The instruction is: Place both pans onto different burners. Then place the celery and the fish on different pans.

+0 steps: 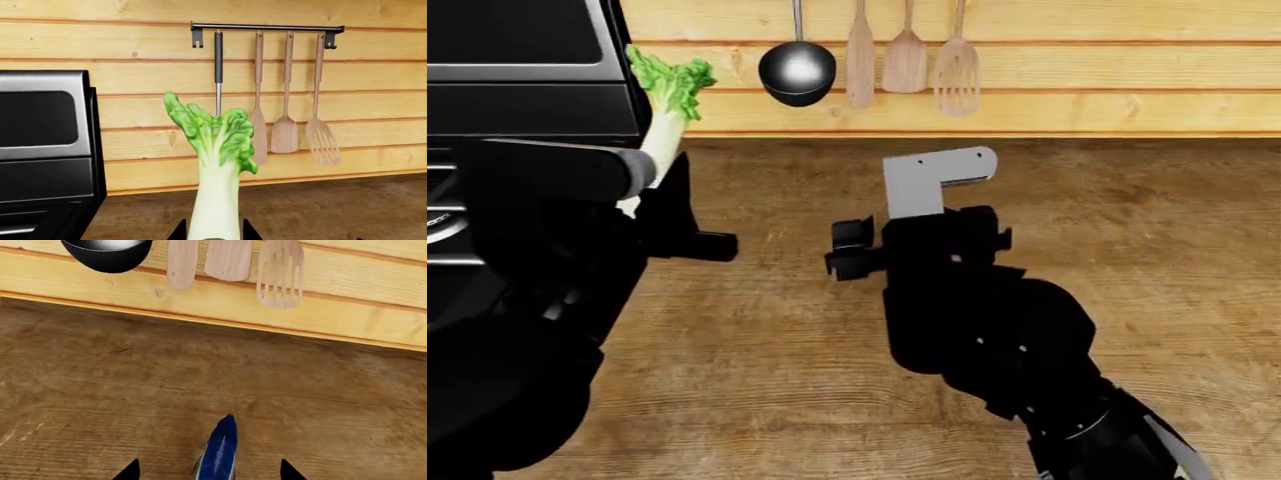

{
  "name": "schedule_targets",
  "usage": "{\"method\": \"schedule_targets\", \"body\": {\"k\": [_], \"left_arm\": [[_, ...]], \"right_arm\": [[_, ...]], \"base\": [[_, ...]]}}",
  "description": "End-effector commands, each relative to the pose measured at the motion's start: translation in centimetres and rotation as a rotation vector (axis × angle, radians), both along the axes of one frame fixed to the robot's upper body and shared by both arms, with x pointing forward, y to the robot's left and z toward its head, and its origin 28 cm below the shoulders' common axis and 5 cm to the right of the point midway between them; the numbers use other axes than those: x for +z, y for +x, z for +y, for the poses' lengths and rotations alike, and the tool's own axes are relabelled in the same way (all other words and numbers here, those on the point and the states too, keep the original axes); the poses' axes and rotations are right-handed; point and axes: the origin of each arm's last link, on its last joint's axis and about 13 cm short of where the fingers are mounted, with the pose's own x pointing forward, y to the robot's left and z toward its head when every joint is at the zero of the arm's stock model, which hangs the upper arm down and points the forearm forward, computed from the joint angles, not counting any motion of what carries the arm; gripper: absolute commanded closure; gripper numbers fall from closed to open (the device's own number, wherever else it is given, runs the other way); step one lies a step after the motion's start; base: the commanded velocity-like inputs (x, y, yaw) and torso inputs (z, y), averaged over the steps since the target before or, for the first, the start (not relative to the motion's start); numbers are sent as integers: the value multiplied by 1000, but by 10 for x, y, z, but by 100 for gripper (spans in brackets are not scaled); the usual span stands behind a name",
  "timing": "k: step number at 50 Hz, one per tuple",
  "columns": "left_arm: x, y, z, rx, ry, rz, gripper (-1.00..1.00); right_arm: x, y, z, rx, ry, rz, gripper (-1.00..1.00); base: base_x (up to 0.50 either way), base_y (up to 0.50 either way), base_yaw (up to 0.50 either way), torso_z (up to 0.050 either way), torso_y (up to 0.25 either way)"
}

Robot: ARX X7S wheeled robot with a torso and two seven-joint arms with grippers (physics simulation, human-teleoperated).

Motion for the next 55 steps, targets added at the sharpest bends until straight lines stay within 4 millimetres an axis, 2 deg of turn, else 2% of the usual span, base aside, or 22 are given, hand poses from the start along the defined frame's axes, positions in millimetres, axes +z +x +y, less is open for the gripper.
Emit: {"method": "schedule_targets", "body": {"k": [1,35,36,48,55], "left_arm": [[3,-3,3,-57,-7,-19,100],[0,-4,6,-49,-19,-19,100],[0,-4,6,-49,-20,-18,100],[-2,-5,7,-45,-26,-16,100],[-3,-5,7,-43,-28,-16,100]], "right_arm": [[-11,5,3,-35,27,45,-100],[-42,21,0,-33,71,163,-100],[-42,21,0,-35,72,165,100],[-43,18,0,-27,90,172,100],[-33,9,-7,-22,91,135,100]], "base": [[0,0,0,0,0],[0,0,0,0,0],[0,0,0,0,0],[2,0,0,0,0],[0,0,0,0,0]]}}
